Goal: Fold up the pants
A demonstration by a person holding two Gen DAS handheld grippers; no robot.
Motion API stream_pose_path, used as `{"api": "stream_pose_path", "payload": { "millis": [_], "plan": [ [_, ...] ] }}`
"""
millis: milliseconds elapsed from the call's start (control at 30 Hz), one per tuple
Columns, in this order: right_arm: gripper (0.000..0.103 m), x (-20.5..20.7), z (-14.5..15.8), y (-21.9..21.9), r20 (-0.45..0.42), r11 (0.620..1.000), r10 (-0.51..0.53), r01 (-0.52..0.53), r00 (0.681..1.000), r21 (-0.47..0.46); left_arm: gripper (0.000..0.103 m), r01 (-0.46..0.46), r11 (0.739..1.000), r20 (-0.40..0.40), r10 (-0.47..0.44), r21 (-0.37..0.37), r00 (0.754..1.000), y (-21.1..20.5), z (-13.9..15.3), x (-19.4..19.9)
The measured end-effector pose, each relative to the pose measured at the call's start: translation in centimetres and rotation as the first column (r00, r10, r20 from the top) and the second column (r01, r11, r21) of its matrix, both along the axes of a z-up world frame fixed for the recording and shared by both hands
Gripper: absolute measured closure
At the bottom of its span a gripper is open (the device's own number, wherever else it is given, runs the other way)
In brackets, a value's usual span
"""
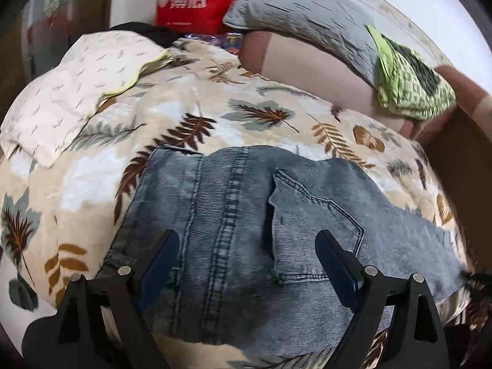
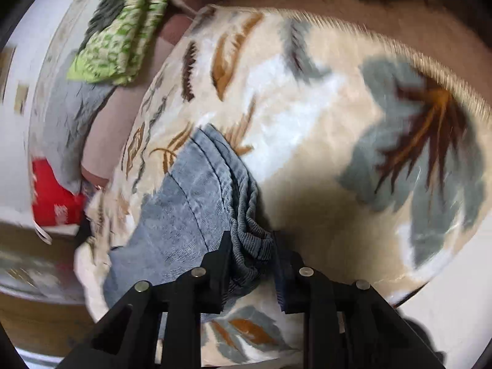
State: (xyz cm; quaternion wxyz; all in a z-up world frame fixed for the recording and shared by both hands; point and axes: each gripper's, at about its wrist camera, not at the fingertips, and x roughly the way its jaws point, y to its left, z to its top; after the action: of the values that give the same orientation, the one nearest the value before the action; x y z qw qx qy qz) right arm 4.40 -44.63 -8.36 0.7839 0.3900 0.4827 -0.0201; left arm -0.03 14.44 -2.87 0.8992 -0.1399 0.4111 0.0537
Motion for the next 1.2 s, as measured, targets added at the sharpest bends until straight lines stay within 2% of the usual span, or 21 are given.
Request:
{"api": "stream_pose_path", "payload": {
  "millis": [67,100,133,200,233,300,367,433,500,533,633,700,733,767,800,867,967,1033,1133,1167,1200],
  "plan": [
    [0.078,-0.7,2.8,1.0,0.068,0.990,0.025,-0.016,0.997,-0.138,0.012,-0.003,1.000,0.004,0.003,-0.002,1.000,-0.3,0.2,0.2],
    [0.078,-0.6,3.1,1.6,0.060,0.980,0.053,-0.041,0.997,-0.193,0.012,0.000,1.000,0.003,0.000,-0.008,1.000,-0.5,0.3,0.3],
    [0.077,0.0,1.9,2.2,-0.003,0.963,0.088,-0.086,0.996,-0.256,0.012,0.012,1.000,0.000,-0.012,-0.014,1.000,-0.9,0.4,0.7],
    [0.068,0.7,-1.5,2.1,-0.110,0.961,0.102,-0.127,0.989,-0.245,0.012,0.042,0.999,-0.002,-0.042,-0.012,0.999,-2.1,0.6,1.2],
    [0.064,0.6,-1.0,1.6,-0.085,0.970,0.085,-0.102,0.993,-0.222,0.012,0.064,0.998,-0.004,-0.064,-0.004,0.998,-2.9,0.8,1.5],
    [0.031,0.6,1.0,1.7,-0.072,0.957,0.105,-0.120,0.992,-0.264,0.012,0.112,0.994,0.002,-0.112,0.012,0.994,-4.6,1.0,2.0],
    [0.030,0.1,3.5,1.7,-0.038,0.927,0.087,-0.095,0.995,-0.364,0.012,0.160,0.984,-0.013,-0.160,0.076,0.987,-6.6,0.5,2.7],
    [0.030,0.7,5.0,1.5,0.013,0.934,0.083,-0.073,0.996,-0.351,0.012,0.203,0.966,-0.084,-0.192,0.162,0.978,-8.3,-1.3,3.8],
    [0.029,3.2,5.5,2.0,0.048,0.936,0.139,-0.115,0.989,-0.333,0.012,0.217,0.959,-0.150,-0.191,0.184,0.970,-8.7,-3.1,4.6],
    [0.029,5.1,5.5,2.6,0.049,0.931,0.173,-0.147,0.984,-0.333,0.012,0.218,0.959,-0.183,-0.184,0.183,0.966,-8.6,-4.1,4.8],
    [0.029,10.3,3.7,3.3,0.009,0.912,0.254,-0.236,0.967,-0.337,0.012,0.226,0.951,-0.155,-0.196,0.211,0.968,-8.8,-4.3,4.1],
    [0.029,12.9,1.5,3.3,-0.049,0.916,0.301,-0.303,0.952,-0.264,0.012,0.238,0.945,-0.155,-0.207,0.225,0.966,-9.0,-4.5,4.0],
    [0.030,14.2,0.3,3.8,-0.091,0.906,0.335,-0.347,0.938,-0.244,0.012,0.241,0.944,-0.152,-0.211,0.225,0.966,-8.9,-4.6,4.0],
    [0.039,14.3,-0.1,4.1,-0.101,0.899,0.353,-0.367,0.930,-0.239,0.012,0.243,0.944,-0.147,-0.213,0.224,0.966,-8.8,-4.6,3.9],
    [0.055,14.6,-0.5,4.9,-0.110,0.878,0.391,-0.406,0.914,-0.253,0.012,0.245,0.943,-0.142,-0.217,0.224,0.966,-8.8,-4.7,3.9],
    [0.084,14.4,0.2,5.1,-0.106,0.864,0.387,-0.400,0.916,-0.304,0.012,0.248,0.942,-0.135,-0.222,0.227,0.966,-8.8,-4.8,3.8],
    [0.090,13.1,2.1,4.0,-0.042,0.870,0.318,-0.309,0.947,-0.385,0.011,0.258,0.939,-0.126,-0.235,0.227,0.964,-9.0,-4.9,4.0],
    [0.090,13.0,-0.6,3.7,-0.101,0.886,0.282,-0.299,0.954,-0.354,0.011,0.256,0.938,-0.133,-0.231,0.232,0.964,-9.2,-4.8,4.1],
    [0.077,12.2,-0.6,3.8,-0.025,0.899,0.265,-0.256,0.964,-0.355,0.011,0.241,0.951,-0.138,-0.217,0.191,0.966,-8.9,-3.8,4.1],
    [0.055,12.0,-0.4,3.7,-0.033,0.904,0.267,-0.262,0.963,-0.337,0.011,0.229,0.958,-0.120,-0.210,0.171,0.970,-8.6,-3.3,3.9],
    [0.040,11.8,-0.2,3.7,-0.052,0.902,0.264,-0.266,0.963,-0.341,0.011,0.218,0.964,-0.100,-0.204,0.156,0.974,-8.3,-2.7,3.6]
  ]
}}
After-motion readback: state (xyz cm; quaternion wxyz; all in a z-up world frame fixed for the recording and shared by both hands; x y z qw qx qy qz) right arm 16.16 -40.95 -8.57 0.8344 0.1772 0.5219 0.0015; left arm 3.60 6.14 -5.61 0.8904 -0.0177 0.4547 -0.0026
